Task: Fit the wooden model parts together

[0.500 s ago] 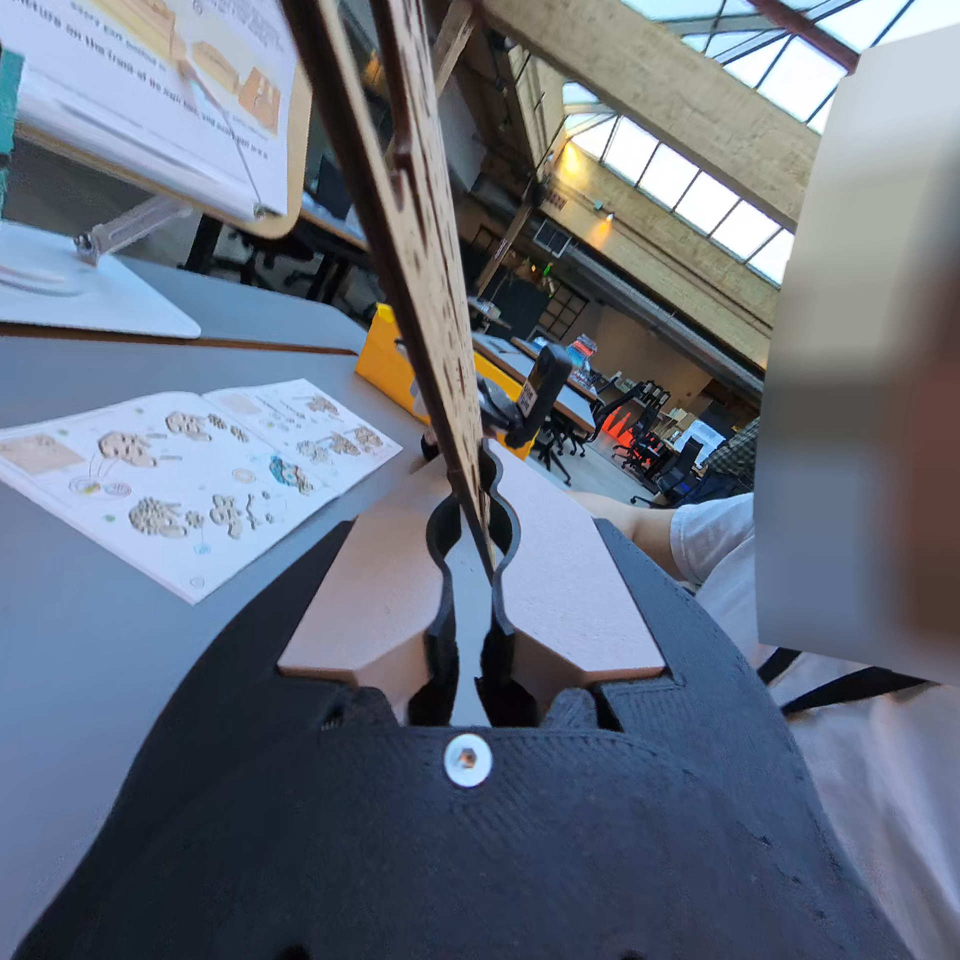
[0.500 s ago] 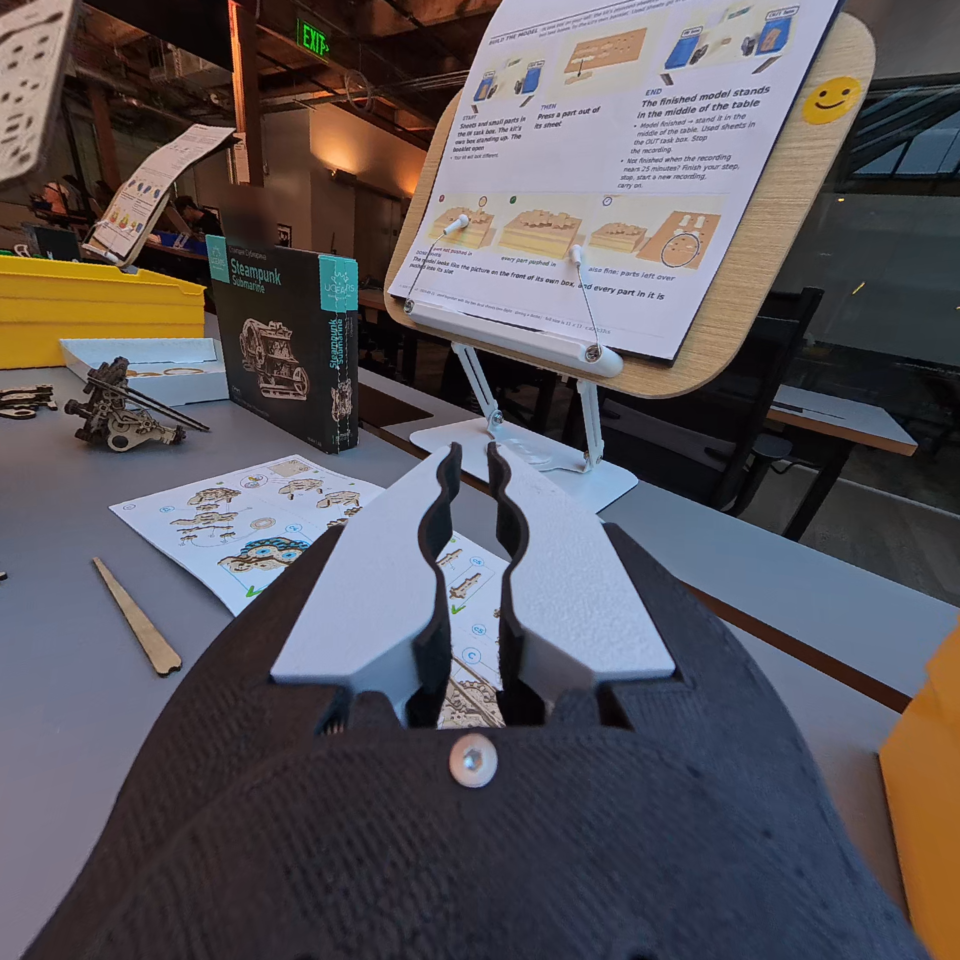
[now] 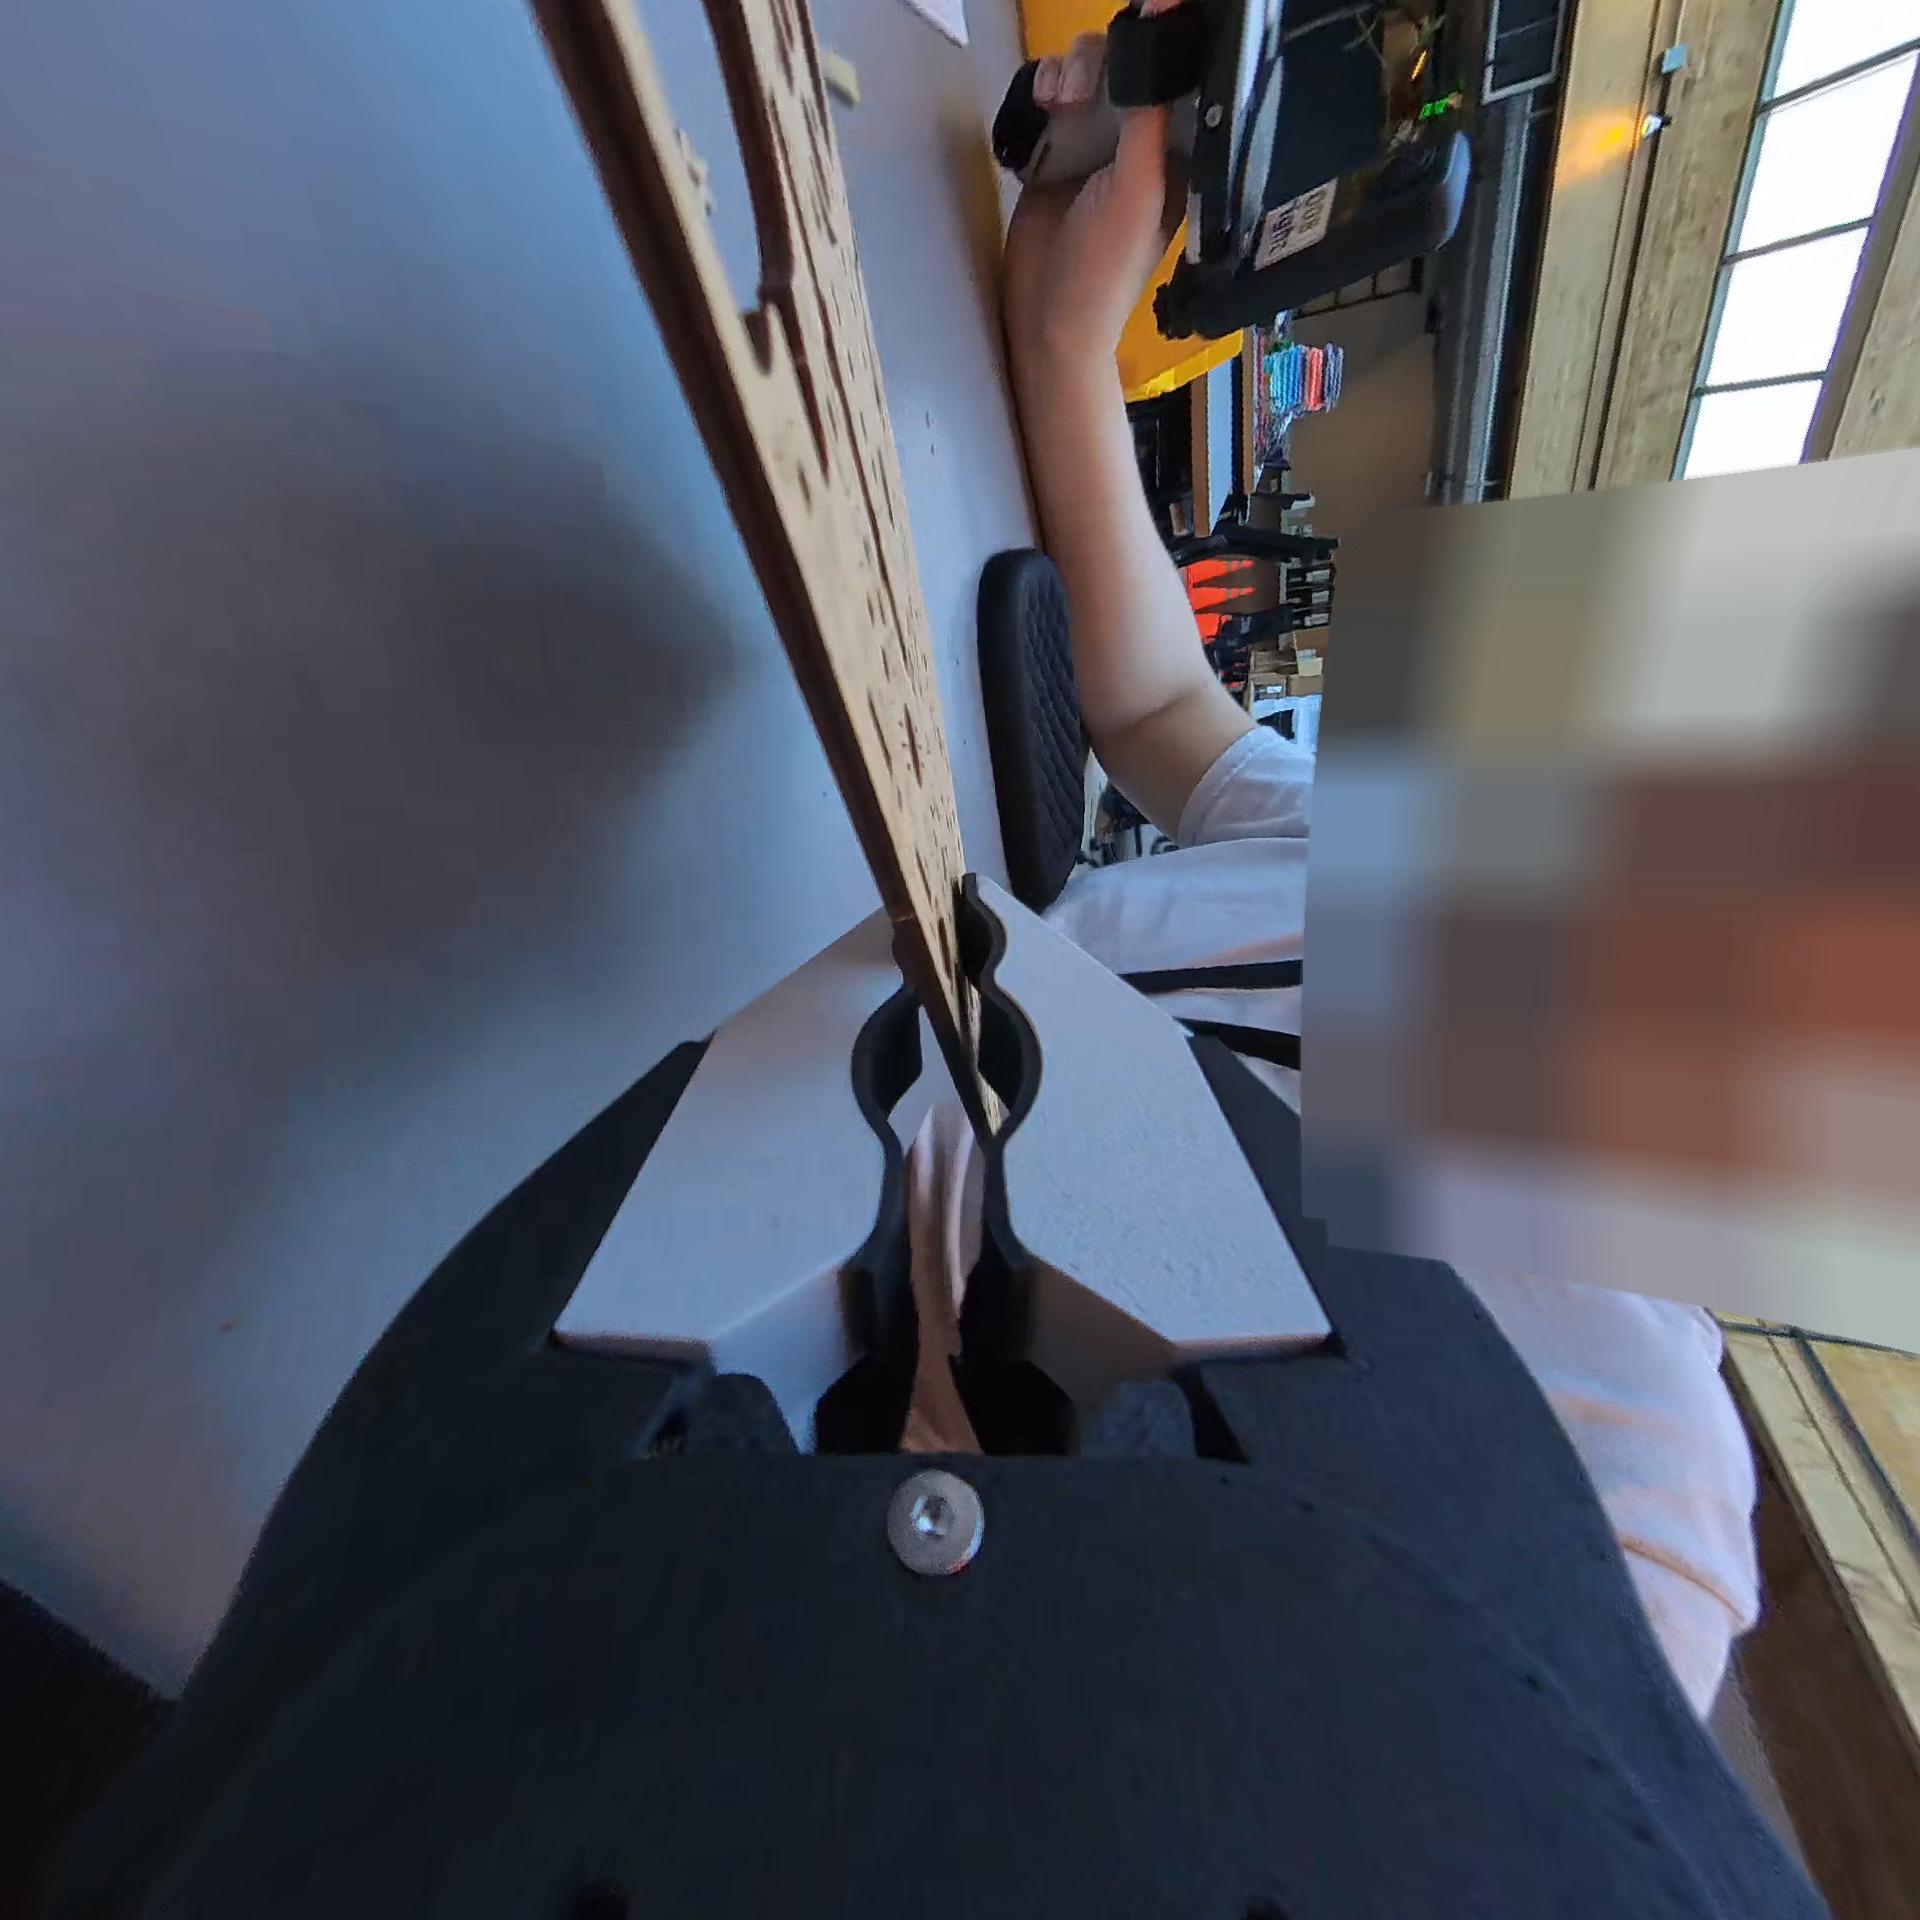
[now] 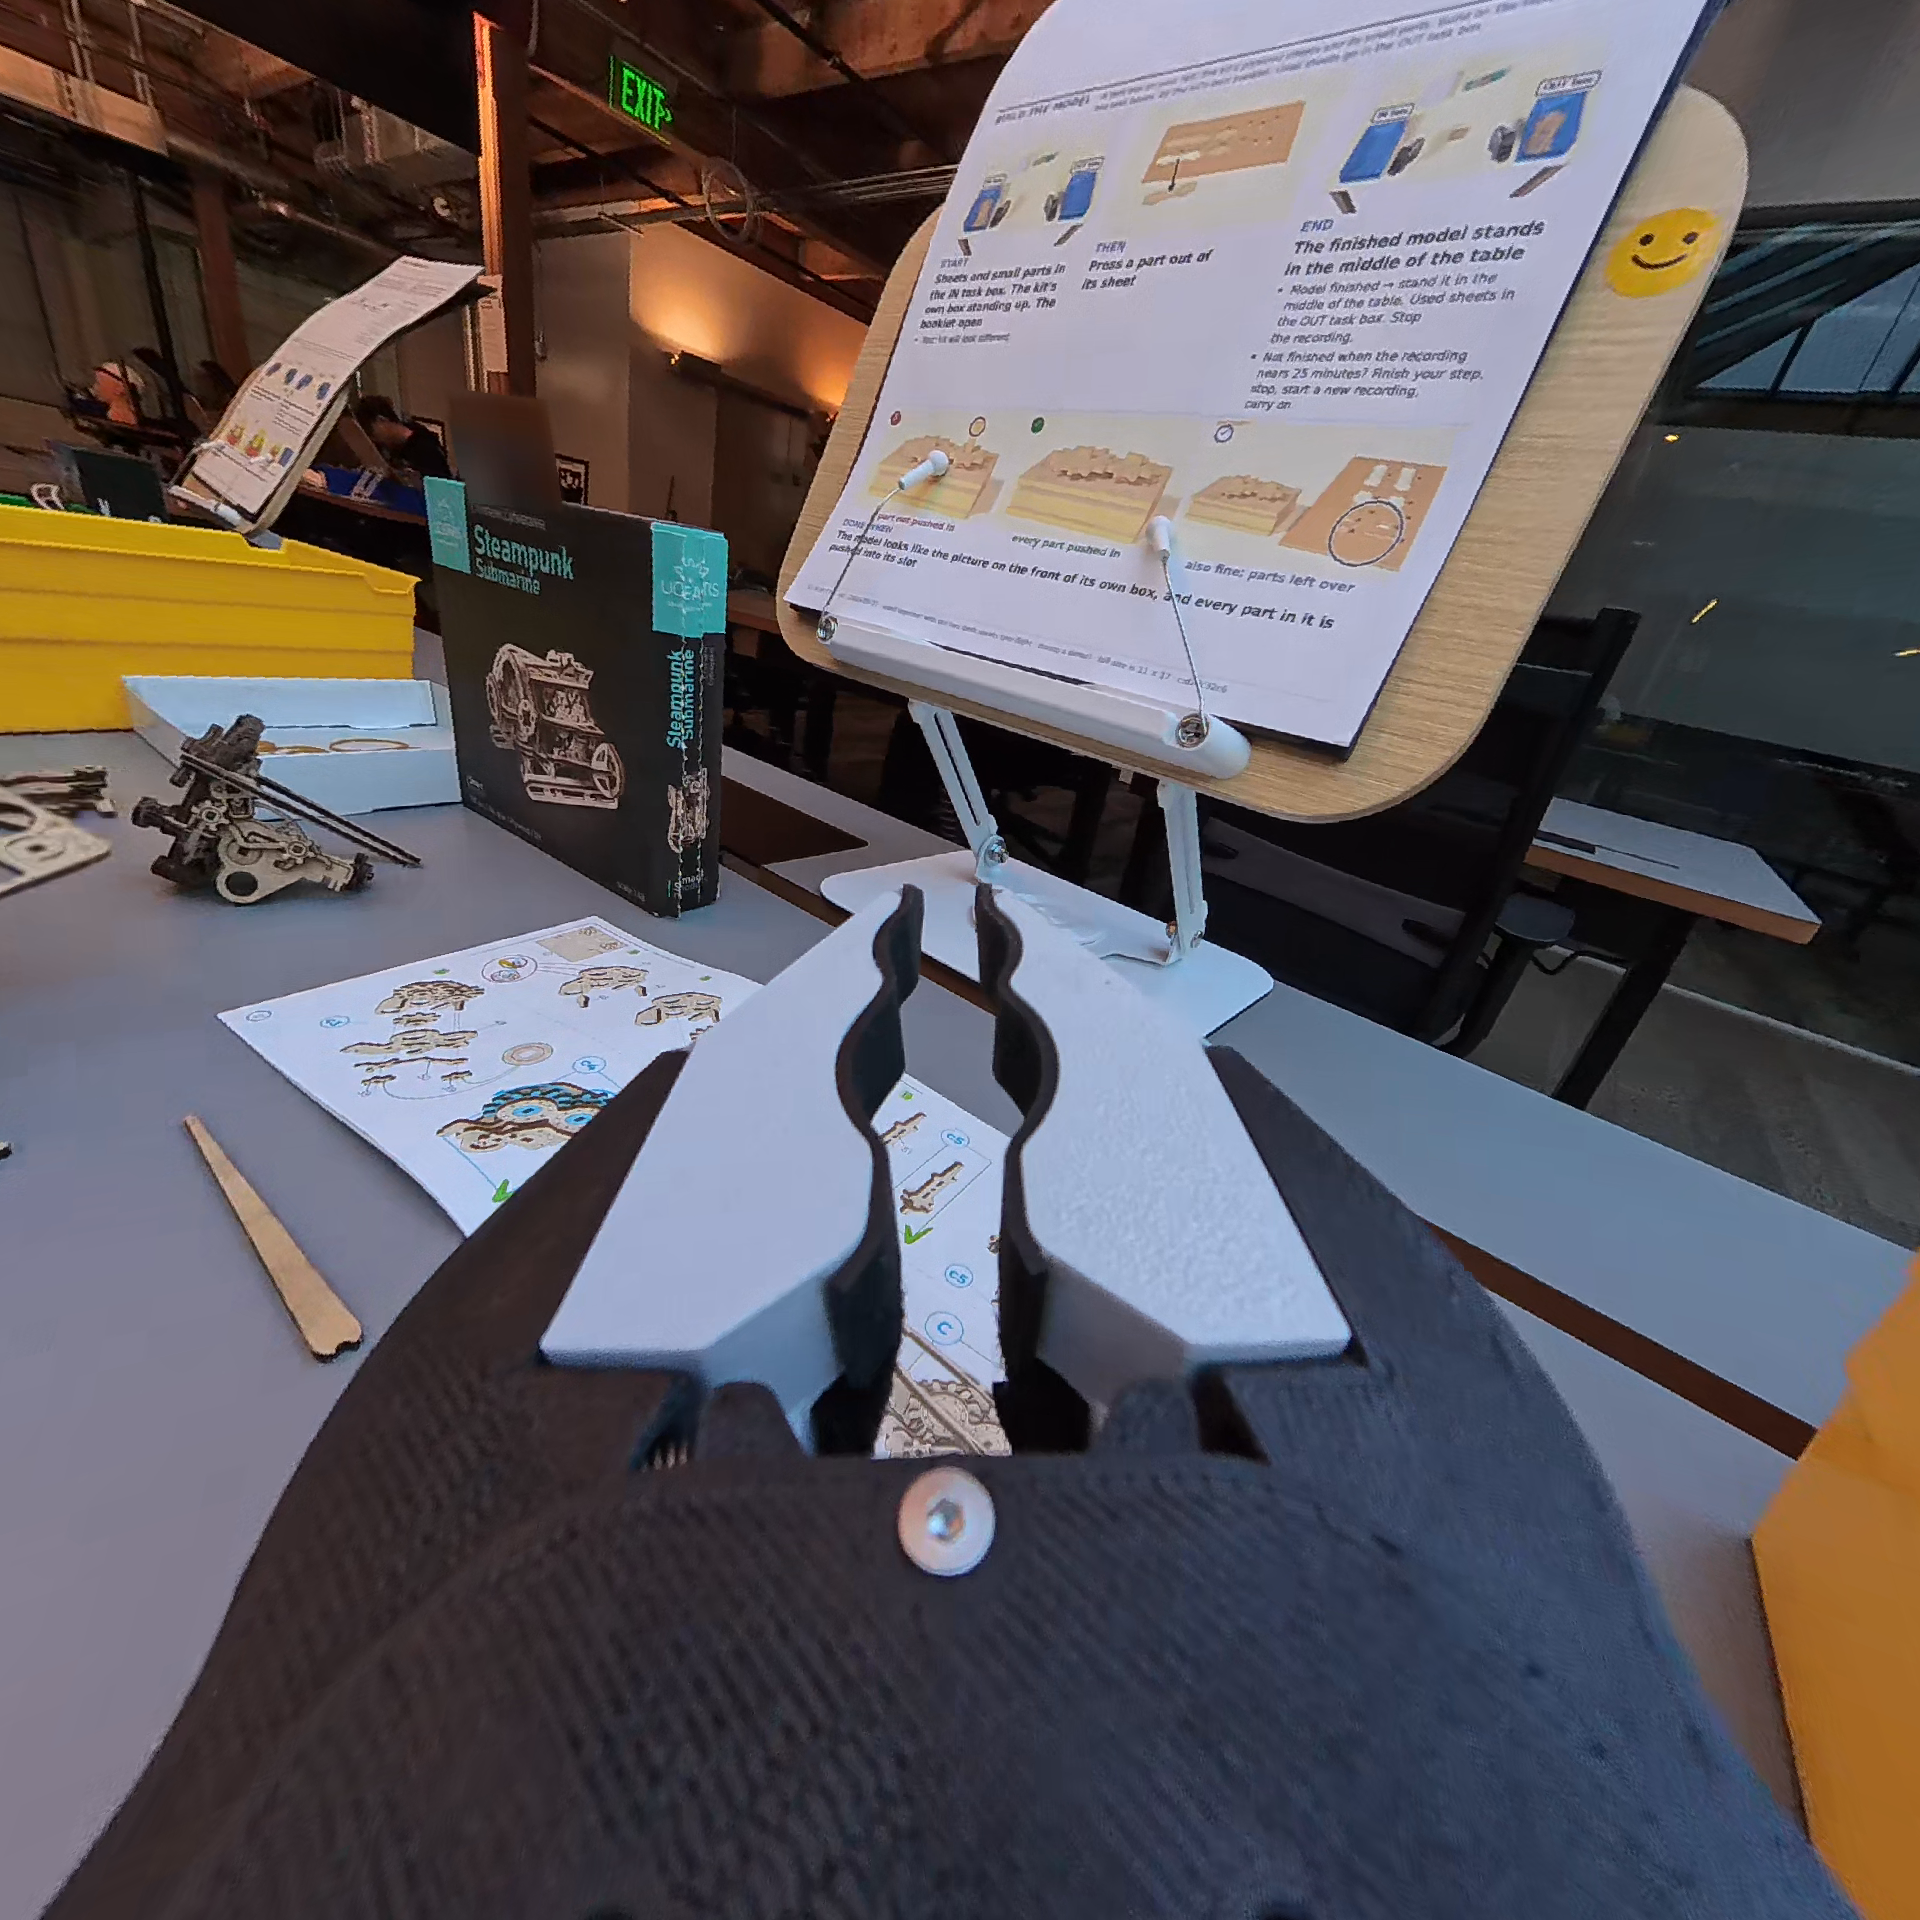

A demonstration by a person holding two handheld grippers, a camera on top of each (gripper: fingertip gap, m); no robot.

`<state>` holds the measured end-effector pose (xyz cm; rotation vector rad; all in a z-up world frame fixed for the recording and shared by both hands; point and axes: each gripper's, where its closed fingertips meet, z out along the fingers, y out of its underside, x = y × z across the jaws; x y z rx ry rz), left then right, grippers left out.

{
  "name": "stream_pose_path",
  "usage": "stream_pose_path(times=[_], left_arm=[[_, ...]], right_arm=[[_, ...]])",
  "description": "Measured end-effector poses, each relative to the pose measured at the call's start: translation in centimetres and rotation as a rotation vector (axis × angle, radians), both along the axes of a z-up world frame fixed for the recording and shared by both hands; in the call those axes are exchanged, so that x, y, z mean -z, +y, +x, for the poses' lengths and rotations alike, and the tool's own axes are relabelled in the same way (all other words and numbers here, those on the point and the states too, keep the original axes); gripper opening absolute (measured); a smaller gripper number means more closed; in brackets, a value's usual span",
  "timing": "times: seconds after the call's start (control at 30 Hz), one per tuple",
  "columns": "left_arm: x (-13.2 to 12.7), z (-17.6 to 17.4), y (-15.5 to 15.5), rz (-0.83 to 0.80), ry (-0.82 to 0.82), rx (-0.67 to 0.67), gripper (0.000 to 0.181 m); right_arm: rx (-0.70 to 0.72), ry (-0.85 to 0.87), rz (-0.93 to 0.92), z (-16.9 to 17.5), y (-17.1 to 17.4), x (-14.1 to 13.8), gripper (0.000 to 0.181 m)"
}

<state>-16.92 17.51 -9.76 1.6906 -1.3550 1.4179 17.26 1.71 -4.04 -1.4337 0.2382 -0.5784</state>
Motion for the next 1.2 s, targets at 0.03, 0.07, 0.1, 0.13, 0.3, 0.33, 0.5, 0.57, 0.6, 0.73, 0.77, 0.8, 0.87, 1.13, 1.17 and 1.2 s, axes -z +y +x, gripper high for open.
stream_pose_path(times=[0.03,0.07,0.1,0.13,0.3,0.33,0.5,0.57,0.6,0.73,0.77,0.8,0.87,1.13,1.17,1.2], left_arm=[[0.3,-0.5,0.0,-0.005,0.034,0.017,0.001],[0.4,-1.0,-0.1,-0.014,0.065,0.034,0.001],[0.6,-1.2,-0.1,-0.018,0.093,0.039,0.001],[0.9,-1.3,0.0,-0.013,0.114,0.038,0.001],[2.0,-1.3,0.2,0.003,0.200,0.062,0.001],[2.1,-1.2,0.1,-0.003,0.208,0.068,0.001],[3.0,-0.9,-0.1,-0.018,0.250,0.103,0.001],[3.5,-0.9,0.1,-0.023,0.263,0.103,0.001],[3.5,-0.9,0.1,-0.033,0.263,0.102,0.001],[3.5,-0.8,0.1,-0.045,0.254,0.098,0.001],[3.4,-0.8,0.0,-0.047,0.249,0.098,0.001],[3.3,-0.7,0.0,-0.045,0.243,0.097,0.001],[3.1,-0.7,-0.1,-0.043,0.230,0.100,0.000],[3.0,-0.8,-0.1,0.097,0.135,0.146,0.000],[2.9,-0.7,-0.1,0.110,0.126,0.147,0.000],[2.7,-0.6,-0.1,0.121,0.105,0.151,0.000]], right_arm=[[-0.001,0.000,0.001,0.0,0.0,0.0,0.008],[0.000,0.000,0.001,0.0,0.0,0.0,0.008],[0.001,0.002,0.001,0.1,0.0,0.0,0.008],[0.004,0.004,0.002,0.2,-0.1,0.0,0.008],[0.013,0.013,0.022,0.5,-0.5,-0.2,0.009],[0.010,0.018,0.027,0.5,-0.6,-0.2,0.009],[-0.003,0.029,0.033,0.8,-0.6,-0.2,0.009],[-0.014,0.040,0.038,0.8,-0.5,-0.1,0.009],[-0.018,0.045,0.039,0.8,-0.5,-0.1,0.009],[-0.033,0.053,0.039,0.8,-0.2,0.0,0.009],[-0.037,0.058,0.036,0.8,-0.1,0.1,0.009],[-0.040,0.063,0.034,0.9,-0.1,0.1,0.009],[-0.043,0.069,0.035,0.9,0.0,0.2,0.009],[-0.045,0.098,0.043,1.2,-0.1,0.4,0.009],[-0.045,0.100,0.045,1.2,-0.2,0.4,0.009],[-0.047,0.102,0.047,1.2,-0.2,0.4,0.009]])
